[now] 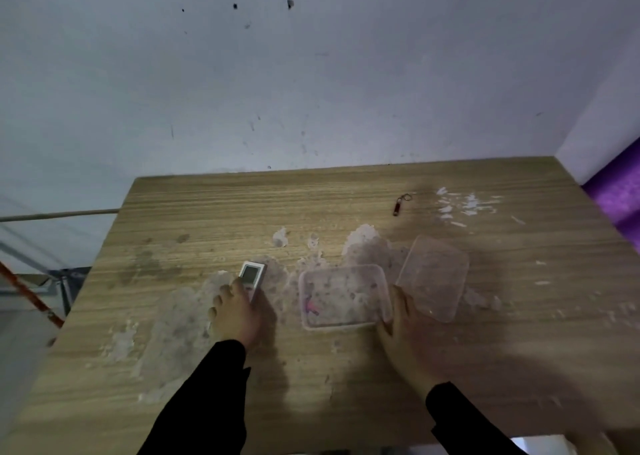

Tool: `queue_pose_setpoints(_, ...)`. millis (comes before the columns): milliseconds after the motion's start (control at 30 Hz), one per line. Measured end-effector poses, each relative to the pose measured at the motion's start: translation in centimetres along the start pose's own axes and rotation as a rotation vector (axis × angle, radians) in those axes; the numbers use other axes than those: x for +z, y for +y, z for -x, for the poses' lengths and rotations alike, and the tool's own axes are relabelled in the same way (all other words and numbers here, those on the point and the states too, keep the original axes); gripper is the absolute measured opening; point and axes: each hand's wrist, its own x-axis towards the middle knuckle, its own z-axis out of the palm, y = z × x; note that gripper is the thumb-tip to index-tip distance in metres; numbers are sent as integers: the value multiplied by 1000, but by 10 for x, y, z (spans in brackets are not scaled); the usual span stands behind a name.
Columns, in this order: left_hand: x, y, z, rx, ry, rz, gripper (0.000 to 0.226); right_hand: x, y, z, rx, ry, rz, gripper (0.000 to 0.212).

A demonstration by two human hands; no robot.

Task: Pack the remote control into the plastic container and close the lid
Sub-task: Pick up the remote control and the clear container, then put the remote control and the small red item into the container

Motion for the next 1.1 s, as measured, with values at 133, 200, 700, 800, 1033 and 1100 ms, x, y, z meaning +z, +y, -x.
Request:
queue_pose_setpoints(133, -6, -2, 4, 65, -19, 117, 34, 5, 3, -1, 8, -12, -111, 68)
queue_pose_setpoints(200, -10, 10, 11, 194, 30, 222, 35, 8, 8, -2, 18, -32, -112, 68)
queue_pose_setpoints(700, 31, 89, 32, 787, -284, -33, 48, -24, 13, -39, 59, -117, -148, 19)
queue_pose_setpoints(800, 34, 80, 35, 802, -212, 42, 47, -47, 13, -94, 48, -19, -109, 10)
queue_pose_setpoints(1033, 41, 63, 50, 797, -173, 36, 61, -57, 17, -217, 47, -129, 166, 52)
queue_pose_setpoints(1100, 43, 63, 51, 794, -149, 47, 59, -53, 21, -236, 28, -234, 338, 49)
